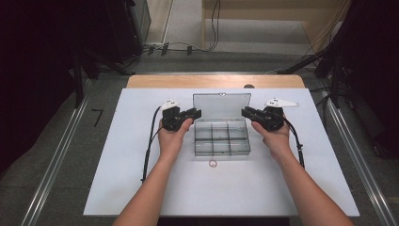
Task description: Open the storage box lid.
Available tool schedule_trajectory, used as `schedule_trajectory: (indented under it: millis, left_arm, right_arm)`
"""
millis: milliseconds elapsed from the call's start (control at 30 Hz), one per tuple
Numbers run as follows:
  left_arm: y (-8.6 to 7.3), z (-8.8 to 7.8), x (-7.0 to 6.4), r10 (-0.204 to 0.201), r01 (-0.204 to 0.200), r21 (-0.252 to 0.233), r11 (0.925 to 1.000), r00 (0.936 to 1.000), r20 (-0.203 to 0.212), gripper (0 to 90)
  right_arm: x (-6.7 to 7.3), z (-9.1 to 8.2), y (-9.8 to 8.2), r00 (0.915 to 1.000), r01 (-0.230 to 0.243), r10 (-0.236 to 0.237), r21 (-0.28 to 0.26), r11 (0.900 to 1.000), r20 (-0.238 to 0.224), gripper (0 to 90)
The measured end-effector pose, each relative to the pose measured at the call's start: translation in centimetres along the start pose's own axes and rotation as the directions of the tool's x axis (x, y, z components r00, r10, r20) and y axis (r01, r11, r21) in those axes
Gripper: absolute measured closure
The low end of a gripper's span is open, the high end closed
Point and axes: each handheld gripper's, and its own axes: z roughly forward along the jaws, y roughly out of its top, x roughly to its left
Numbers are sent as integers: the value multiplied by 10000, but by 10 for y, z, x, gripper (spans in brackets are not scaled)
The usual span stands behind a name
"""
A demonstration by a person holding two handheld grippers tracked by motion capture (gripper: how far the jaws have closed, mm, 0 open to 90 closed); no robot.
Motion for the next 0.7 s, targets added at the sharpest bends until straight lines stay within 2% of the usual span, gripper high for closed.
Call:
schedule_trajectory:
  millis: [67,300,700]
  left_arm:
    - [0,1,1,-74,74,-15,10000,10000,-53,687]
    - [2,5,3,-223,224,50,9997,9993,-295,733]
    - [2,9,8,-526,531,108,9985,9977,-432,763]
  right_arm:
    - [0,1,0,9999,-163,163,5,9999,46,736]
    - [-1,4,1,9989,-300,295,130,9995,368,776]
    - [-6,11,1,9961,-808,803,130,9966,355,776]
